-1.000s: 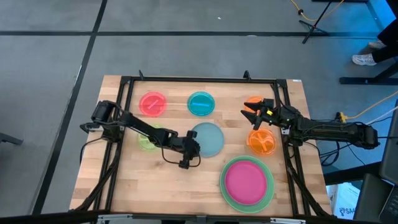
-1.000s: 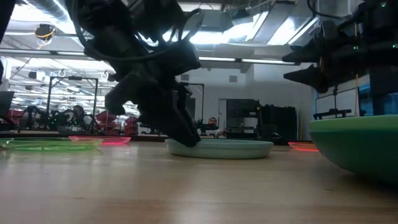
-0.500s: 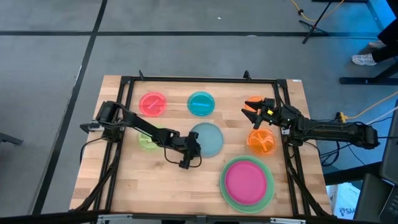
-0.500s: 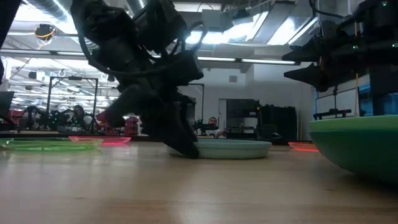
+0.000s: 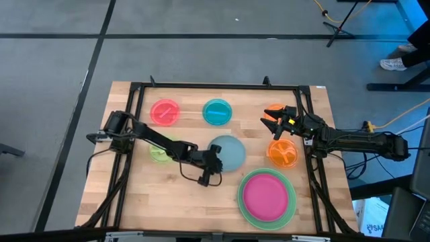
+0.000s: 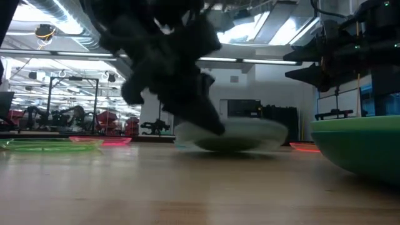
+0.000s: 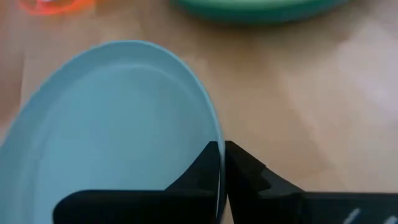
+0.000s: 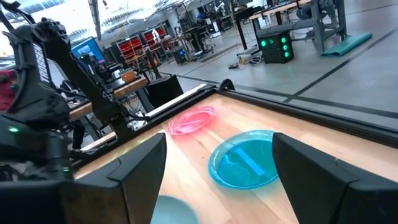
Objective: Stack plastic plates
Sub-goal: Stack the light blue plate on top of the pink plate
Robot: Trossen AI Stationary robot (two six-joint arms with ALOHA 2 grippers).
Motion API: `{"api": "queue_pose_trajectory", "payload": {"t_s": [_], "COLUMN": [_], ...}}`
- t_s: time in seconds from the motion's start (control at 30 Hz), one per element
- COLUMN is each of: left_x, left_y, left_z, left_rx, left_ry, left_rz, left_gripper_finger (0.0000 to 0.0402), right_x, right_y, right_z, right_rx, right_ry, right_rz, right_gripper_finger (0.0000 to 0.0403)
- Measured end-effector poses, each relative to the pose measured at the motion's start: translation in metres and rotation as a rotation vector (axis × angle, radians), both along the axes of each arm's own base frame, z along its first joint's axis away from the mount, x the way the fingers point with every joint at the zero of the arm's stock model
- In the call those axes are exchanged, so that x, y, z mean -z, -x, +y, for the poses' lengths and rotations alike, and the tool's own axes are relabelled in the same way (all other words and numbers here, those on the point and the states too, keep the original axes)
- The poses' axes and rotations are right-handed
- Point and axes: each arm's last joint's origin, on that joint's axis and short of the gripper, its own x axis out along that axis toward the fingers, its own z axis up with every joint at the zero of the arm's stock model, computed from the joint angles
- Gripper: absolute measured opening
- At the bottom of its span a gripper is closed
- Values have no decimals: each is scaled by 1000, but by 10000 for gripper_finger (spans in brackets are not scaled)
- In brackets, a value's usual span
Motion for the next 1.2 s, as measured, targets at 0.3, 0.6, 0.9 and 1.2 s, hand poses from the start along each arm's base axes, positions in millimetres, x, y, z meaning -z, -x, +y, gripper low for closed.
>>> {"api": "queue_pose_trajectory", "payload": {"t_s": [0.3, 0.6, 0.9, 1.2], "left_x": [-38, -38, -22, -16], "left_y": [-18, -34, -82, -98], "left_z": [-33, -54, -69, -76], "left_rx": [135, 356, 432, 429], "left_ry": [-16, 131, 182, 185], "left_rz": [-156, -374, -353, -325], "left_gripper_finger": [11, 11, 11, 12], "right_x": [0, 0, 0, 2], "right_y": [0, 0, 0, 0], "right_z": [0, 0, 0, 0], "right_rx": [-1, 1, 1, 0], "right_ry": [-1, -8, -6, -12], "right_rz": [3, -2, -7, 17], "right_gripper_finger": [282, 282, 282, 282]}}
